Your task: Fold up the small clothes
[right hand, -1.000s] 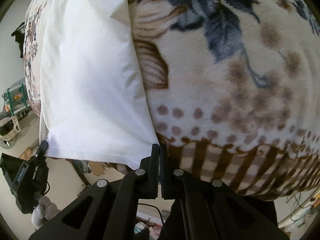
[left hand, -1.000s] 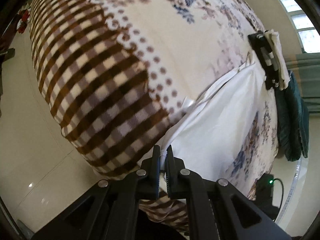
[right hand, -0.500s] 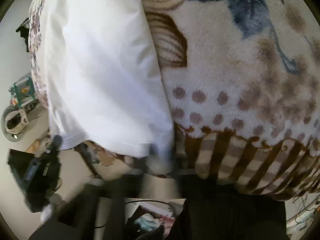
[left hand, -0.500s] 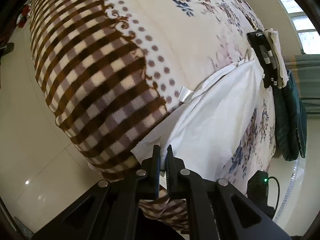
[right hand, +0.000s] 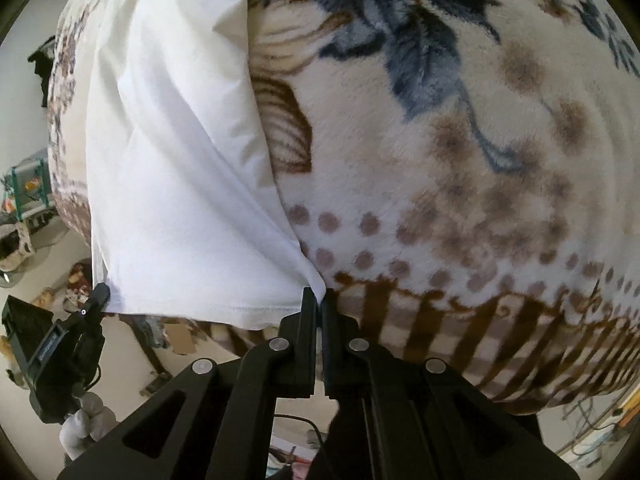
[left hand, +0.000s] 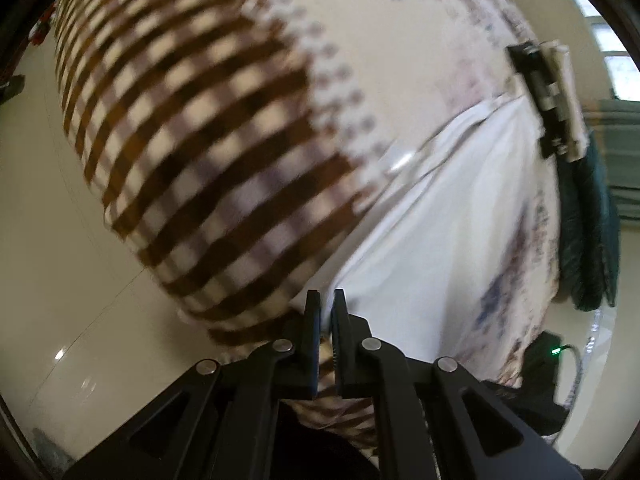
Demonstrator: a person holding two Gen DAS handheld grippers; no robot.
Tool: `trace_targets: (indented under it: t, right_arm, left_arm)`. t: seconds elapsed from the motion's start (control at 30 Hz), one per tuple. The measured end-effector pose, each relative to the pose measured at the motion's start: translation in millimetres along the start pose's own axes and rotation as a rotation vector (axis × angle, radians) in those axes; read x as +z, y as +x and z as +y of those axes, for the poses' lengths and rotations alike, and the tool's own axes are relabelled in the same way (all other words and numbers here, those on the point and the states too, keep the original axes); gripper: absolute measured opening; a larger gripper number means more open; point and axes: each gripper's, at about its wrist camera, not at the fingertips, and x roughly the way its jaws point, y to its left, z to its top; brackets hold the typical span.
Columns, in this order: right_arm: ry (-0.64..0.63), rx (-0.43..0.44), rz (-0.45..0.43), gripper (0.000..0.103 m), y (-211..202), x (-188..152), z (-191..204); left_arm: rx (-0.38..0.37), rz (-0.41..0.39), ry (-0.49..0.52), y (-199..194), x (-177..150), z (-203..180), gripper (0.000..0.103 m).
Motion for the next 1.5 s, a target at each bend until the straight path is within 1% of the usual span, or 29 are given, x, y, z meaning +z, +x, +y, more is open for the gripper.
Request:
trace_targets:
  t: [0.07,0.1,0.13,0.17,0.2,0.23,0.27,0.3,0.37,0.43,0.5,0.6,0.7,0.8,0.9,0.93,1.0,1.03,1.07,1.1,1.13,1.17,1.2,1.23,1.27,1.3,1.37,1.43,1.5]
  right_arm:
    - [0.004,0.0,0.02,0.002,7.3,-0.9,8.9]
    - [0.009,0.0,0.024,0.002,10.0,2.7,15.4]
    - [0.017,0.026,0.04,0.005,8.1,4.7,14.9]
    - [0.023,0.047,0.053,0.012,7.8,9.0,15.8]
    - [0.029,0.072,0.059,0.016,4.5,13.2,14.7]
    - [0.033,0.098,0.054,0.028,-3.4,16.5,13.7]
    - [0.037,0.111,0.039,0.042,-11.6,18.2,13.0]
    - [0.042,0.12,0.016,0.046,-23.3,20.8,12.5]
    - [0.05,0.143,-0.028,0.048,-49.3,29.6,11.8]
    - [0.071,0.174,-0.064,0.048,-69.3,42.2,10.6]
    - [0.088,0.213,-0.116,0.049,-98.6,67.9,6.9]
    - [0.11,0.231,-0.211,0.05,-135.6,118.7,0.4]
    - [0.142,0.228,-0.307,0.05,-165.4,181.6,-2.4]
    - [0.174,0.243,-0.387,0.05,-183.3,259.0,2.6]
    - [0.196,0.291,-0.441,0.05,-197.4,341.9,-1.1]
    - [0.201,0.326,-0.45,0.05,-201.9,376.1,1.8]
    - [0.221,0.373,-0.447,0.05,-200.3,416.7,2.4]
    - [0.234,0.401,-0.447,0.052,-199.8,445.9,4.5]
    - [0.236,0.412,-0.44,0.058,-197.8,459.9,7.3]
    - [0.238,0.413,-0.43,0.059,-194.7,477.6,9.8]
    - [0.229,0.405,-0.413,0.059,-191.2,495.8,13.6]
    - [0.214,0.396,-0.401,0.059,-187.8,507.4,16.3]
    - [0.203,0.379,-0.402,0.056,-184.3,513.4,19.5]
    - [0.174,0.353,-0.43,0.032,-187.2,521.1,23.3]
    - [0.164,0.315,-0.446,0.005,-188.9,522.7,24.4]
    - [0.161,0.296,-0.474,0.005,-193.5,526.1,23.9]
    - [0.172,0.296,-0.487,0.005,-192.5,526.1,20.7]
    - [0.183,0.276,-0.466,0.005,-187.8,535.3,21.7]
    - [0.176,0.249,-0.446,0.006,-184.5,542.9,27.8]
  left_arm:
    - [0.037,0.063,-0.037,11.8,-5.0,13.8,0.005]
    - [0.052,0.074,-0.046,11.8,-7.3,17.5,0.005]
    - [0.059,0.073,-0.048,8.2,-9.6,19.1,0.005]
    - [0.07,0.06,-0.039,-0.5,-11.9,17.8,0.006]
    - [0.082,0.054,-0.027,-6.9,-12.2,14.8,0.016]
    - [0.087,0.047,-0.01,-16.0,-11.0,8.5,0.024]
    - [0.084,0.039,0.004,-23.1,-9.0,2.5,0.045]
    - [0.079,0.022,0.022,-33.2,-4.2,-7.9,0.059]
    - [0.054,-0.014,0.062,-48.5,9.5,-31.7,0.062]
    - [0.033,-0.037,0.139,-55.8,34.8,-69.2,0.062]
    - [-0.003,-0.054,0.213,-52.5,62.6,-104.4,0.062]
    - [-0.047,-0.058,0.322,-24.4,118.4,-166.8,0.062]
    - [-0.087,-0.061,0.43,18.6,178.7,-232.6,0.062]
    - [-0.122,-0.033,0.516,62.8,237.2,-290.6,0.062]
    - [-0.168,0.004,0.586,104.9,285.4,-345.7,0.062]
    - [-0.172,0.013,0.61,114.3,298.9,-360.8,0.062]
    - [-0.166,0.041,0.663,141.3,321.2,-390.0,0.062]
    - [-0.168,0.055,0.678,148.2,327.2,-395.6,0.062]
    - [-0.17,0.071,0.696,158.2,333.2,-403.2,0.062]
    - [-0.186,0.091,0.715,168.1,337.9,-410.0,0.061]
    - [-0.196,0.097,0.723,173.2,340.1,-412.5,0.06]
    - [-0.207,0.101,0.743,179.4,342.2,-416.2,0.049]
    - [-0.21,0.105,0.759,183.5,344.4,-420.0,0.011]
    - [-0.208,0.115,0.771,186.8,345.9,-421.8,0.006]
    - [-0.232,0.135,0.771,189.4,347.6,-422.5,0.006]
    - [-0.247,0.141,0.772,190.3,348.7,-422.7,0.006]
    - [-0.256,0.152,0.779,193.3,350.5,-421.6,0.006]
    - [-0.249,0.175,0.766,199.1,355.8,-420.1,0.01]
    - [-0.277,0.213,0.706,201.4,367.5,-414.0,0.013]
